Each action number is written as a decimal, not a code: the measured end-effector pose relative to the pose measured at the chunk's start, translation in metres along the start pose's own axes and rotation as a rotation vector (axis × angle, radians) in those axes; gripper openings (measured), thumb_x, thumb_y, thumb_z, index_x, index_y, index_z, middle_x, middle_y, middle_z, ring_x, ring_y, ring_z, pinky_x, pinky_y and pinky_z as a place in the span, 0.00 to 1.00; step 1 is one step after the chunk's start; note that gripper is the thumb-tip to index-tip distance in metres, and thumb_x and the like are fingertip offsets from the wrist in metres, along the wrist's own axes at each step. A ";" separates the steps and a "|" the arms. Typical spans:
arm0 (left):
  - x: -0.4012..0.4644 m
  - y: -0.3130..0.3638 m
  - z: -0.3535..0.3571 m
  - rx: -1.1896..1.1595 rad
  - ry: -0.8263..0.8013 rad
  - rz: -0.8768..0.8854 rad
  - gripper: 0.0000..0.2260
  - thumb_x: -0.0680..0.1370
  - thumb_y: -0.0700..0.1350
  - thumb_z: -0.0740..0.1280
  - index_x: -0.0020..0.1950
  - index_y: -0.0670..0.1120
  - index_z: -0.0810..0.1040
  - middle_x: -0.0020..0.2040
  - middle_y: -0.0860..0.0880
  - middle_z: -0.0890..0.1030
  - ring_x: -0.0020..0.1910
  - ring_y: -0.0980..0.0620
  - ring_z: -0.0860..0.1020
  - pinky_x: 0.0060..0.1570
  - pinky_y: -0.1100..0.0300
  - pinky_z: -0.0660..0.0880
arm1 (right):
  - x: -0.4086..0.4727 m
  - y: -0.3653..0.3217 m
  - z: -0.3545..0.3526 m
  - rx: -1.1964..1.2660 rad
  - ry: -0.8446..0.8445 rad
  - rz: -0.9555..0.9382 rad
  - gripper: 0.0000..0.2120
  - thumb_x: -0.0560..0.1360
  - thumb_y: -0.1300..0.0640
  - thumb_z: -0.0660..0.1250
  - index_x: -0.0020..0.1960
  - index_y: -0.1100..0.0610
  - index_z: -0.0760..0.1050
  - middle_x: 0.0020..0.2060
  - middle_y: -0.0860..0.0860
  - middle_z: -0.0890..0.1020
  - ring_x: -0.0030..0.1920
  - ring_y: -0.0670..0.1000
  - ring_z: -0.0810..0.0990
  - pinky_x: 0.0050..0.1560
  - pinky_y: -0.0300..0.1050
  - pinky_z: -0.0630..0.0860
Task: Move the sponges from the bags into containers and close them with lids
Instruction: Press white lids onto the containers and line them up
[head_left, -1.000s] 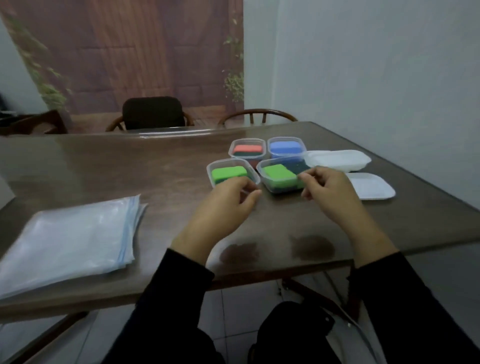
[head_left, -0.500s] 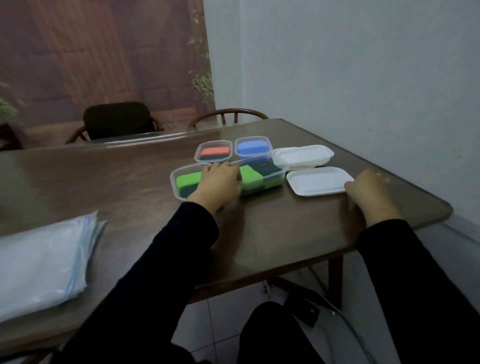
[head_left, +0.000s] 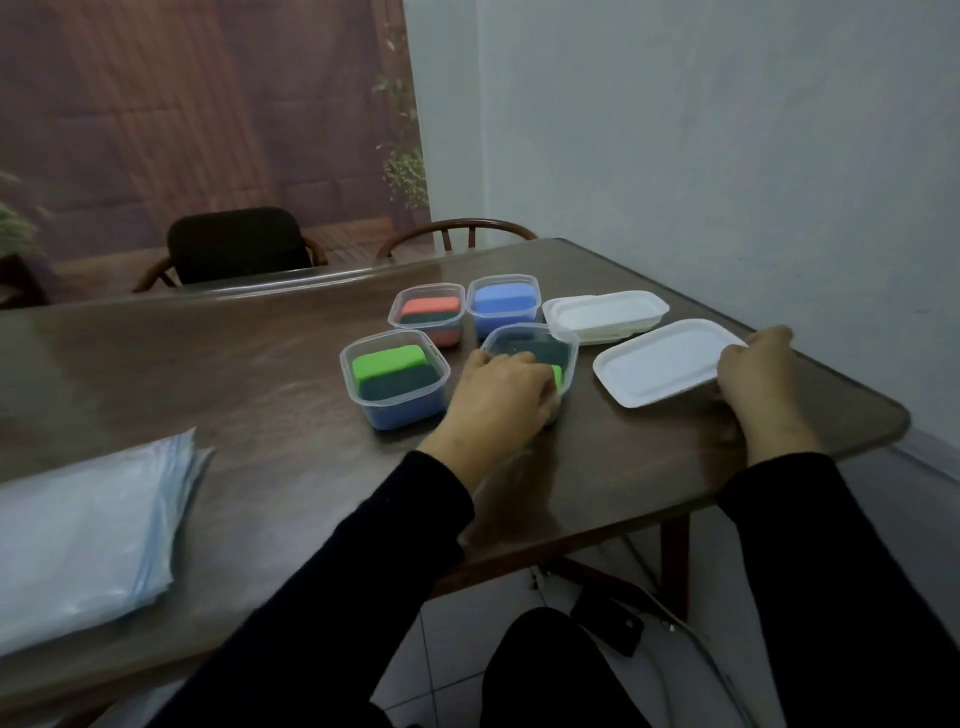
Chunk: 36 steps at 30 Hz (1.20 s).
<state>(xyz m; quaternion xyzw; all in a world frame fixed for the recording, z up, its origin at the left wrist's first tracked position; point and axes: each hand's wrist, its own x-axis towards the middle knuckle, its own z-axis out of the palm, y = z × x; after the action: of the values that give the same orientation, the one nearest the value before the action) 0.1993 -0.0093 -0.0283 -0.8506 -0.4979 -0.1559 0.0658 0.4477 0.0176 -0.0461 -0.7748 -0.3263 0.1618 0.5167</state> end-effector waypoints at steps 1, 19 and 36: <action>-0.005 0.006 -0.002 -0.006 0.007 0.016 0.11 0.79 0.52 0.60 0.54 0.51 0.79 0.54 0.51 0.79 0.54 0.49 0.76 0.59 0.53 0.63 | -0.003 0.001 -0.001 0.072 0.030 0.000 0.17 0.77 0.65 0.50 0.65 0.67 0.62 0.57 0.64 0.74 0.53 0.62 0.77 0.54 0.54 0.75; -0.046 -0.016 -0.013 -0.623 0.214 -0.490 0.17 0.79 0.60 0.54 0.46 0.49 0.73 0.41 0.52 0.79 0.42 0.53 0.77 0.44 0.53 0.75 | -0.057 -0.038 0.038 0.323 -0.460 -0.096 0.07 0.79 0.57 0.57 0.49 0.55 0.73 0.39 0.53 0.76 0.37 0.51 0.72 0.33 0.41 0.70; -0.031 -0.032 0.005 -0.567 0.004 -0.566 0.15 0.77 0.50 0.62 0.32 0.47 0.68 0.30 0.50 0.71 0.31 0.53 0.69 0.32 0.58 0.65 | -0.061 -0.049 0.059 -0.165 -0.378 -0.353 0.12 0.77 0.54 0.64 0.57 0.58 0.77 0.56 0.56 0.79 0.55 0.56 0.77 0.60 0.52 0.74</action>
<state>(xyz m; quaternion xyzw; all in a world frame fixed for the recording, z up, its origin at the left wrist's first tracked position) 0.1588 -0.0176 -0.0443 -0.6638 -0.6498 -0.3005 -0.2162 0.3515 0.0293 -0.0313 -0.7014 -0.5591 0.1837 0.4023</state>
